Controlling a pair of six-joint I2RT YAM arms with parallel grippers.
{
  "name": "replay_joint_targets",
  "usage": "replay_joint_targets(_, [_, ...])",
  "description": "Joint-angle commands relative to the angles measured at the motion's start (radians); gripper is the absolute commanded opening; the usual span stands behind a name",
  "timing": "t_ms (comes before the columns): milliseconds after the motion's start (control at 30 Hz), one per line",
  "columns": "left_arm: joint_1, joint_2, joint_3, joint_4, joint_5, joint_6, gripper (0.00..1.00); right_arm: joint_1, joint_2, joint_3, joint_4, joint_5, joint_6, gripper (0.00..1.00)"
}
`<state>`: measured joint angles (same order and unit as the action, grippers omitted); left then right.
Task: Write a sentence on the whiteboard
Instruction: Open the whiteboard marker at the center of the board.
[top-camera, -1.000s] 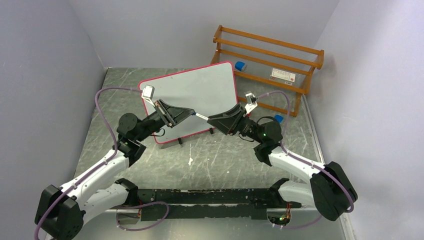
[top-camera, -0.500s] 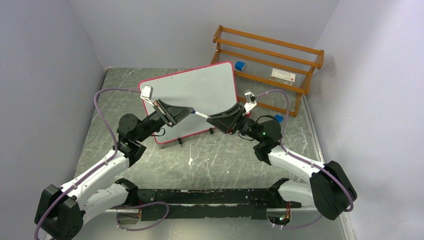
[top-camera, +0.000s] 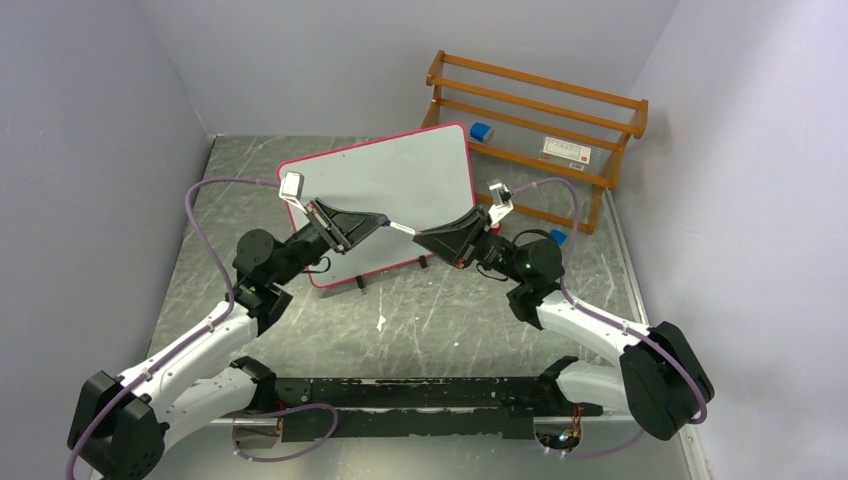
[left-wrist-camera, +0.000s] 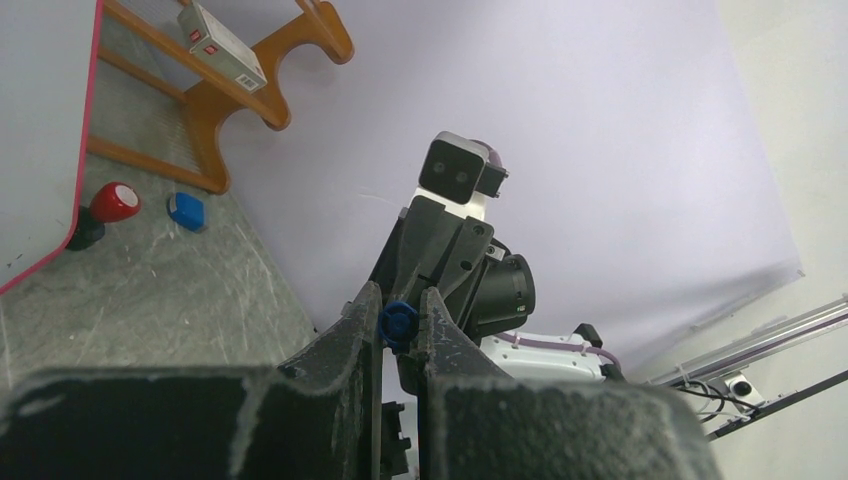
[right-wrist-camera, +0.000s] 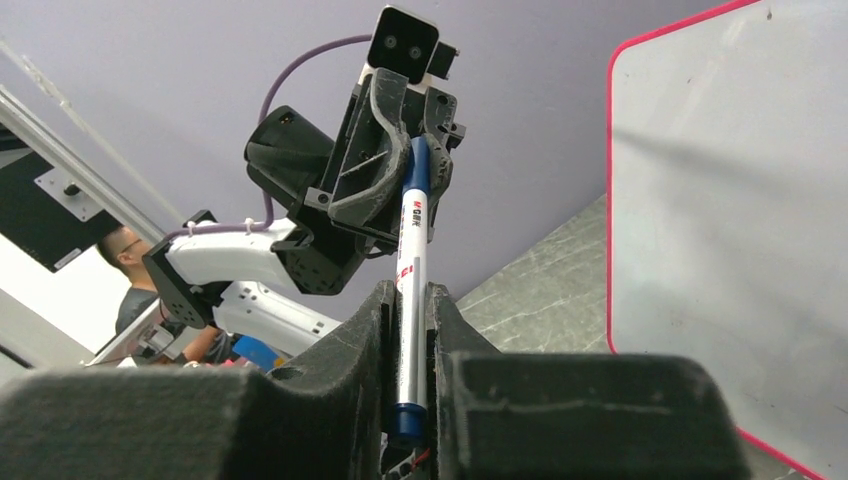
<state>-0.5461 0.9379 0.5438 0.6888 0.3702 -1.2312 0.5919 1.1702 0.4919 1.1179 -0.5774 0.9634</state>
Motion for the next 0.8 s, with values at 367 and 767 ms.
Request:
replay_joint_targets(367, [0.057, -0.099, -0.016, -0.074, -0.16, 0.03, 0.05, -0.011, -0.122, -0.047, 0.011, -0.005, -0.048, 0.0])
replay_joint_targets(767, [0.113, -0.109, -0.008, -0.082, -0.148, 0.034, 0.05, -0.083, -0.212, -0.11, -0.038, -0.008, -0.035, 0.0])
